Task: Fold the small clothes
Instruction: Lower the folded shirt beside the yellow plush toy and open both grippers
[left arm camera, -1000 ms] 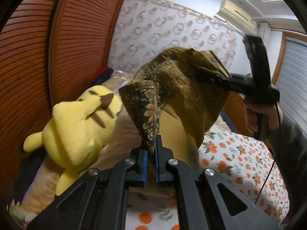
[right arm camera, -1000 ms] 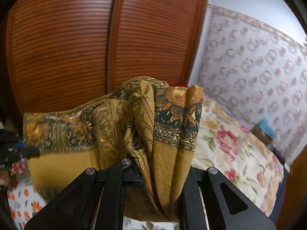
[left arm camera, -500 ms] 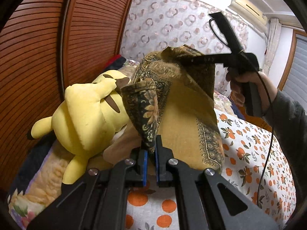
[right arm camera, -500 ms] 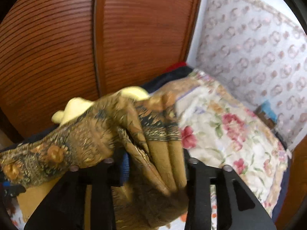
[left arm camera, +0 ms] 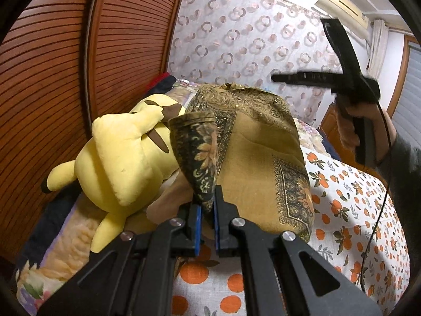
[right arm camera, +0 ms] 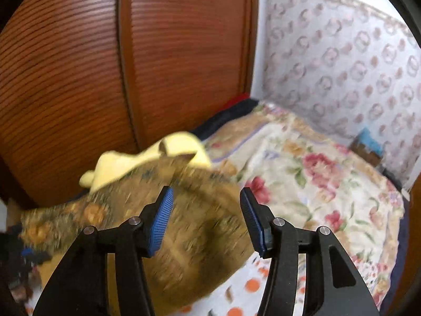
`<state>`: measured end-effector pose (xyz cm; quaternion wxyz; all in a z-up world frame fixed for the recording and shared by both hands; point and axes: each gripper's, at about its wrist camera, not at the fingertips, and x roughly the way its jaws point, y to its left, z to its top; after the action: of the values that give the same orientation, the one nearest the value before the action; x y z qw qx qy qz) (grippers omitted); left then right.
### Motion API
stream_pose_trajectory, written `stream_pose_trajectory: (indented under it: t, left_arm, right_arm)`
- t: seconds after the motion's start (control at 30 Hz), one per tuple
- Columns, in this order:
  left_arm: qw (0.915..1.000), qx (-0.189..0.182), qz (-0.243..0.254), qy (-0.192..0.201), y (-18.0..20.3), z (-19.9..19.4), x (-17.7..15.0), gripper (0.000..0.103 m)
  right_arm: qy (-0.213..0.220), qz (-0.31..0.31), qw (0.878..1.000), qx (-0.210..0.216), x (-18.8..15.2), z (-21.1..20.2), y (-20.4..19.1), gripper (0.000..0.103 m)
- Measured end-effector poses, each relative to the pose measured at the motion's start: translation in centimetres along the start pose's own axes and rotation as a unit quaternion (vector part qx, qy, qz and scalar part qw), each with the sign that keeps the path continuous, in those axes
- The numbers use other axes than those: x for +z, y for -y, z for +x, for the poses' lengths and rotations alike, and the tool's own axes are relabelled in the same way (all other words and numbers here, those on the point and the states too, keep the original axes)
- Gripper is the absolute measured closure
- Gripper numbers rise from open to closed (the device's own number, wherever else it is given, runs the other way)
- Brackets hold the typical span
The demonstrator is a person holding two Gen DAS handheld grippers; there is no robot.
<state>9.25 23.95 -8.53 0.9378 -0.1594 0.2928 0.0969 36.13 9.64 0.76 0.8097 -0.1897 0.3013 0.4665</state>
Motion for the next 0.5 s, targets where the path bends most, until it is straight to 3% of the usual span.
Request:
stream_pose_trajectory:
  t: [0.1,0.13,0.17,0.2,0.33,0.4,0.5]
  left_arm:
    - [0.9999,0.006,0.016,0.000,0.4,-0.3,0.2,0.093]
    - [0.9998,0.007,0.020,0.001,0.5,-0.4,0.3,0.083]
    - [0.9997,0.008,0.023,0.003,0.6,-0.6,0.3,0.066]
    - [0.9997,0.009,0.024,0.005,0.6,-0.8,0.4,0.060]
    - [0.9981,0.034,0.044,0.026,1.3,-2.5,0.7,0.053]
    - [0.9972,0.038,0.054,0.035,1.7,-3.2,0.9,0.046]
    - [0.9954,0.047,0.071,0.043,2.5,-3.9,1.1,0.044]
  right_arm:
    - [-0.016,0.005,1.000,0.014,-1.9,0.9,-0.6,0.049]
    - [-0.021,0.007,1.000,0.013,-2.5,1.4,-0.6,0.049]
    - [-0.029,0.012,0.999,0.011,-3.1,2.2,-0.4,0.049]
    - [-0.035,0.017,0.999,0.009,-3.5,2.6,-0.4,0.049]
    - [-0.036,0.040,0.999,-0.001,-4.9,3.5,0.4,0.049]
    - [-0.028,0.042,0.999,-0.005,-5.1,2.6,0.4,0.049]
    - [-0.019,0.046,0.999,-0.015,-5.7,0.7,0.2,0.049]
